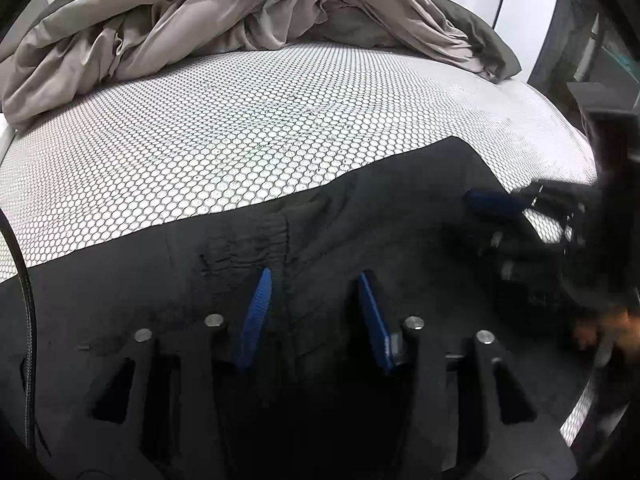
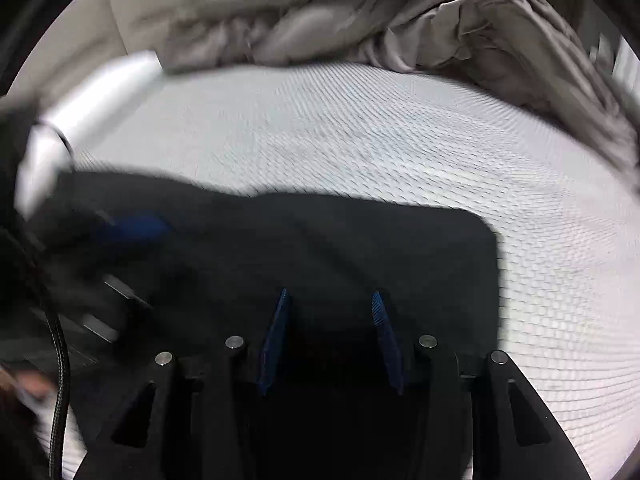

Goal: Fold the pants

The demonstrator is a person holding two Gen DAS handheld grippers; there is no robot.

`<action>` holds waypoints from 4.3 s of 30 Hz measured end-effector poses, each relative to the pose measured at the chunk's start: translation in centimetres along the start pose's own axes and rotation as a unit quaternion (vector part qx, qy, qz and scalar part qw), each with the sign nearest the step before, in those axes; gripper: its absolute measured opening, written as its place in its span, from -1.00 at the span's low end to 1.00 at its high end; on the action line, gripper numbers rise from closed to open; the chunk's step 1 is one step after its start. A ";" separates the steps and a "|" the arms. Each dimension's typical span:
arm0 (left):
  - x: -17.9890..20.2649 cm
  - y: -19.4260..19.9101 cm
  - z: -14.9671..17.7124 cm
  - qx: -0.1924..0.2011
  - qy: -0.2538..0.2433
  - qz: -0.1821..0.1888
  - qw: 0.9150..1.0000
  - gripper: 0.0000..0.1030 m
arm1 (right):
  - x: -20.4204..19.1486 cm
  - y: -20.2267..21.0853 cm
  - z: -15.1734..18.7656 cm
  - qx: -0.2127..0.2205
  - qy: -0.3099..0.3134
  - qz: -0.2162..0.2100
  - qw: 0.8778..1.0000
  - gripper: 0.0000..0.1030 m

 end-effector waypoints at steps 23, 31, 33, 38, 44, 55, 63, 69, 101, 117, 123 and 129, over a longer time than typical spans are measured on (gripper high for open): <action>-0.9 -1.1 -1.6 0.003 0.043 -0.003 0.999 -0.18 | 3.9 -1.5 -1.7 -0.004 -0.047 0.081 0.996 -0.17; -1.4 3.7 -0.4 0.023 0.050 -0.021 0.998 -0.17 | 12.7 4.1 2.5 0.032 -0.189 0.007 0.981 0.09; -1.6 5.7 0.5 0.039 0.068 0.000 0.997 -0.17 | 13.3 5.7 3.7 0.044 -0.205 -0.051 0.976 0.09; 0.5 6.8 2.6 0.030 0.065 0.070 0.995 -0.17 | 13.4 4.3 6.7 0.025 -0.258 -0.200 0.945 0.03; 2.1 5.2 3.3 -0.001 0.060 0.051 0.997 -0.17 | 12.3 2.1 6.1 0.029 -0.273 -0.271 0.923 -0.83; 0.0 6.2 4.1 0.009 0.065 0.030 0.997 -0.17 | 15.6 3.0 6.5 0.018 -0.304 -0.252 0.918 -0.48; -0.7 5.1 4.7 -0.022 0.054 0.022 0.998 -0.17 | 14.0 4.5 8.7 0.027 -0.263 -0.278 0.924 -0.78; -1.0 6.0 6.0 -0.033 0.028 0.032 0.999 -0.15 | 12.8 3.6 9.0 -0.016 -0.215 -0.202 0.955 -0.57; -8.4 3.5 6.1 -0.034 0.245 0.158 0.956 -0.65 | 9.5 5.2 7.0 0.053 -0.197 -0.247 0.947 -0.16; -10.4 8.6 6.7 0.015 0.205 0.029 0.978 -0.98 | 5.4 5.8 6.4 0.033 -0.139 -0.287 0.947 -0.16; -1.4 10.6 4.9 0.060 0.072 0.086 0.992 -0.57 | -0.1 4.3 7.0 0.005 -0.026 -0.197 0.980 -0.16; 4.6 5.8 6.1 -0.015 -0.049 0.068 0.996 -0.33 | -0.6 3.8 8.1 -0.008 0.020 -0.136 0.990 -0.20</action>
Point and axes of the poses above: each gripper's, at about its wrist camera, not at the fingertips, and y roughly against the way its jaws point, x to its right, z to its underside, the point moved 2 cm from there along -y, roughly the way its jaws point, and after that the axes turned 6 degrees about -z, right-handed, at the moved point
